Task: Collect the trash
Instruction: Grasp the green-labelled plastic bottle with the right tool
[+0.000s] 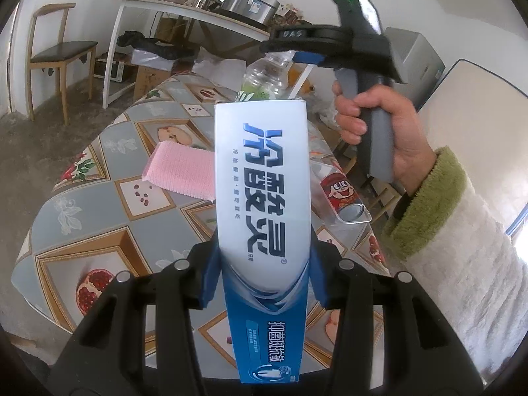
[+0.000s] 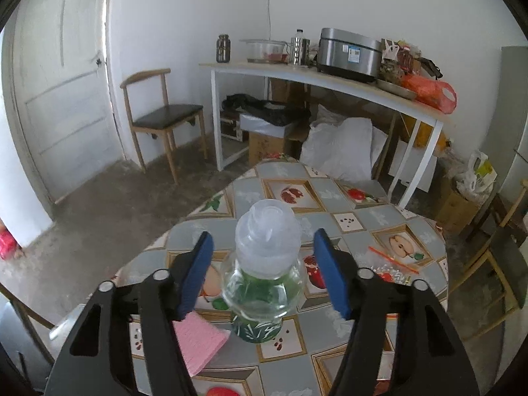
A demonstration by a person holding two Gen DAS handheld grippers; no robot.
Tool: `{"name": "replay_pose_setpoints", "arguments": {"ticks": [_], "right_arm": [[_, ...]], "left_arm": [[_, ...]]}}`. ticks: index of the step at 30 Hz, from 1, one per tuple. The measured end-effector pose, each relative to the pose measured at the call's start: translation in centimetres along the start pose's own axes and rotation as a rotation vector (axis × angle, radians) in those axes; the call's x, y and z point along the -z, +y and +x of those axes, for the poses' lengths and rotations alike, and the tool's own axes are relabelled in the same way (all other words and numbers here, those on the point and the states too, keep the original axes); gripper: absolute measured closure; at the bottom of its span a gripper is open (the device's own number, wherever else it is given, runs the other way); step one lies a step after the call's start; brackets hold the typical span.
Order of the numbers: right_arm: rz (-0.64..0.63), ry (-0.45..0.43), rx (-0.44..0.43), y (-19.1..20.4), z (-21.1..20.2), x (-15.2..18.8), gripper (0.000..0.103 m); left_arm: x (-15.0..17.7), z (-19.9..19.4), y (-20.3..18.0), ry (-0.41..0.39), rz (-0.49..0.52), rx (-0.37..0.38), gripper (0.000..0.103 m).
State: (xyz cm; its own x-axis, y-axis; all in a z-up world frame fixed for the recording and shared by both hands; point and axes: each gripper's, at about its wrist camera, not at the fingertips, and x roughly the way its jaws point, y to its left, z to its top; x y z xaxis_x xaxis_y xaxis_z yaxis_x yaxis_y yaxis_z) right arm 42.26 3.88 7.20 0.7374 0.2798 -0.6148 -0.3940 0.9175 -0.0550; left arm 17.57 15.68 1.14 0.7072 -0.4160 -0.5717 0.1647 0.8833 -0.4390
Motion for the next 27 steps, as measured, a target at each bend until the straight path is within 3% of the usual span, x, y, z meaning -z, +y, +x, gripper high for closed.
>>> {"name": "replay_pose_setpoints", "arguments": {"ticks": [4, 15, 27], "right_arm": [[0.024, 0.012, -0.004, -0.4, 0.5, -0.1, 0.063], [0.032, -0.006, 0.015, -0.6, -0.5, -0.2, 0.064], [0.059, -0.088, 0.023, -2.0, -8.8, 1.3, 0.064]], "left_arm": [[-0.1, 0.0, 0.1, -0.004, 0.002, 0.001, 0.06], [-0.2, -0.3, 0.4, -0.018, -0.009, -0.012, 0.06], [-0.1, -0.7, 0.3, -0.045, -0.026, -0.009, 0.06]]}}
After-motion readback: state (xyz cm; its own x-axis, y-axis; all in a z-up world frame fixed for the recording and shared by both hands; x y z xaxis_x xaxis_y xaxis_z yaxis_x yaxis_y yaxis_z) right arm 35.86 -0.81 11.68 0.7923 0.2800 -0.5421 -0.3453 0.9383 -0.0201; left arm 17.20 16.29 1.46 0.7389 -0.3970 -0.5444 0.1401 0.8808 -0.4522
